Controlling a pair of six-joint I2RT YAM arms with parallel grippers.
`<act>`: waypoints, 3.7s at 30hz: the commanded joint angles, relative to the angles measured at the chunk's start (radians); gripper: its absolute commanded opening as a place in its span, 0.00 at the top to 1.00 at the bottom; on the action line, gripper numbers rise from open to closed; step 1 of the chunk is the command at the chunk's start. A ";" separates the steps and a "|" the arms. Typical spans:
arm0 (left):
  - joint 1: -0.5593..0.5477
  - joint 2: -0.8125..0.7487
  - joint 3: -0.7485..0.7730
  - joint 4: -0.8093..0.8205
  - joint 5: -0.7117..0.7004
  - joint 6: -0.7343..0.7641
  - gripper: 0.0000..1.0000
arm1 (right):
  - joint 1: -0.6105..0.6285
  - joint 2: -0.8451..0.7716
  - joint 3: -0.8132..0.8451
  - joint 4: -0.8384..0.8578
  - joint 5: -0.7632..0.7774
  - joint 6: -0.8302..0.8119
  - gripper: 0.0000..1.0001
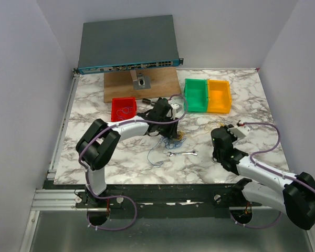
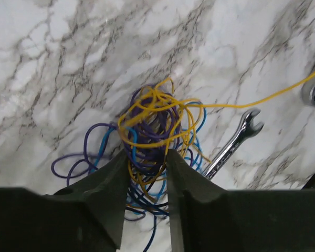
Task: Untangle the cables
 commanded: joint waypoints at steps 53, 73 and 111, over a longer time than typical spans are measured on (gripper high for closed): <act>0.214 -0.589 -0.521 0.317 -0.136 -0.146 1.00 | -0.095 0.399 0.864 -0.318 -0.400 -0.363 0.99; 0.192 -0.556 -0.498 0.303 -0.158 -0.131 1.00 | -0.239 0.608 1.143 -0.341 -0.458 -0.415 0.99; 0.182 -0.537 -0.483 0.307 -0.110 -0.113 1.00 | -0.241 0.786 1.077 -0.449 -0.781 -0.399 0.48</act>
